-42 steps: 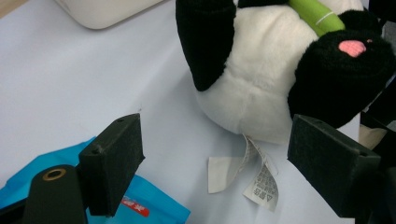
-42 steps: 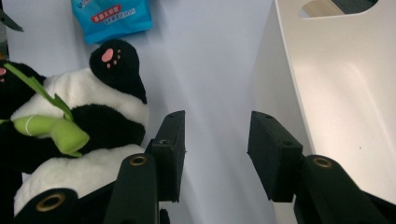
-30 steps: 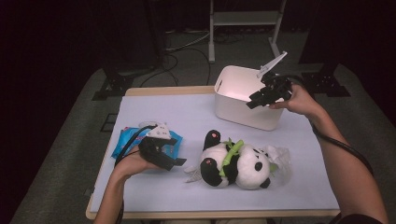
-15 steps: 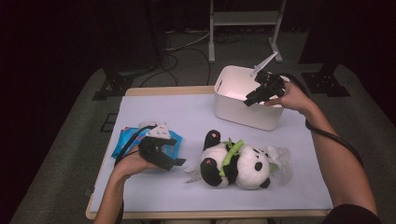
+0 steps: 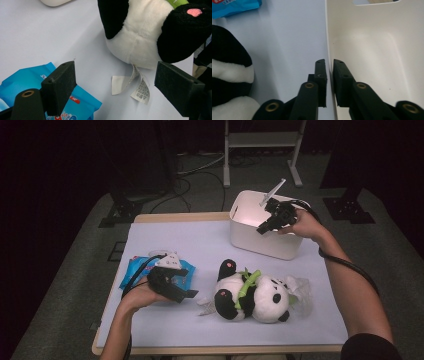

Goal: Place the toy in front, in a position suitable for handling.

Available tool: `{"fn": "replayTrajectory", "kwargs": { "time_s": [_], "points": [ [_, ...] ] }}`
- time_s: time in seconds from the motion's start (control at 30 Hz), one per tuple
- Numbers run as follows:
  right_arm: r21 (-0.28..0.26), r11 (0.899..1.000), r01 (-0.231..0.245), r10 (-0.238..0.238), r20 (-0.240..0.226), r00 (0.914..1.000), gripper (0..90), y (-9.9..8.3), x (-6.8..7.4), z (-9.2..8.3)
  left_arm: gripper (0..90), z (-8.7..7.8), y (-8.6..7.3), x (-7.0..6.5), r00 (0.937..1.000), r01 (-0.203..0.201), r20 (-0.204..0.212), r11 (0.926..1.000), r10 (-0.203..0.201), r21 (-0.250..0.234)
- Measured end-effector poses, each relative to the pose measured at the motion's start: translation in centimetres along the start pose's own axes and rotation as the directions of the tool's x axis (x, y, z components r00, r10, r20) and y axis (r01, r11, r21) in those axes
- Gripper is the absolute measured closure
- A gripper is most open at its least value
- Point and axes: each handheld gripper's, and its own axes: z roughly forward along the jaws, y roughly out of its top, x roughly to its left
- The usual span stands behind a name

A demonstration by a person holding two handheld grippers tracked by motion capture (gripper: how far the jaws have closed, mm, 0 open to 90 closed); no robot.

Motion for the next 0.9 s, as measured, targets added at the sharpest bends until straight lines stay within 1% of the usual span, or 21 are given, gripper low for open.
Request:
{"fn": "replayTrajectory", "kwargs": {
  "time_s": [0.03,0.1,0.17,0.4,0.53,0.63,0.7,0.73,0.87,0.9],
  "points": [
    [-0.004,1.0,-0.008,0.008,-0.014,0.9999,84.5,0.0,-0.2,0.1,16.5,0.0,-0.1,0.0,1.0,0.001,0.002,1.0,-0.001,0.001],
    [-0.007,1.0,-0.007,0.007,-0.023,0.9997,84.7,0.0,-0.3,0.1,16.5,0.0,-0.1,0.1,1.0,0.003,0.003,1.0,-0.003,0.0],
    [-0.006,1.0,0.008,-0.008,-0.021,0.9997,85.3,0.1,-0.2,0.2,16.5,0.1,-0.1,0.1,1.0,0.004,0.004,1.0,-0.004,0.002],
    [-0.01,1.0,0.021,-0.022,-0.036,0.9991,85.9,0.1,0.1,0.2,16.5,0.3,0.0,0.0,1.0,0.007,0.006,1.0,-0.007,-0.002],
    [-0.017,0.999,0.038,-0.039,-0.062,0.9973,85.7,0.1,0.8,0.2,16.5,0.4,-0.1,-0.1,0.9999,0.009,0.006,0.9999,-0.009,-0.004],
    [-0.023,0.998,0.06,-0.061,-0.082,0.9948,85.4,0.3,1.6,0.4,16.5,0.4,-0.1,0.0,0.9999,0.013,0.006,0.9999,-0.013,-0.004],
    [-0.023,0.998,0.067,-0.068,-0.083,0.9942,85.4,0.3,1.8,0.4,16.5,0.4,-0.1,-0.1,0.9999,0.014,0.007,0.9999,-0.014,-0.004],
    [-0.024,0.997,0.077,-0.079,-0.096,0.9923,85.4,0.4,2.3,0.5,16.5,0.5,-0.1,-0.1,0.9999,0.012,0.009,0.9999,-0.012,-0.002],
    [-0.031,0.994,0.102,-0.105,-0.106,0.9889,85.4,0.5,3.1,0.6,16.5,0.5,-0.2,-0.1,0.9999,0.013,0.009,0.9999,-0.013,-0.003],
    [-0.031,0.994,0.102,-0.105,-0.106,0.9889,85.4,0.5,3.1,0.6,16.5,0.5,-0.2,-0.1,0.9999,0.013,0.009,0.9999,-0.013,-0.003]
  ]
}}
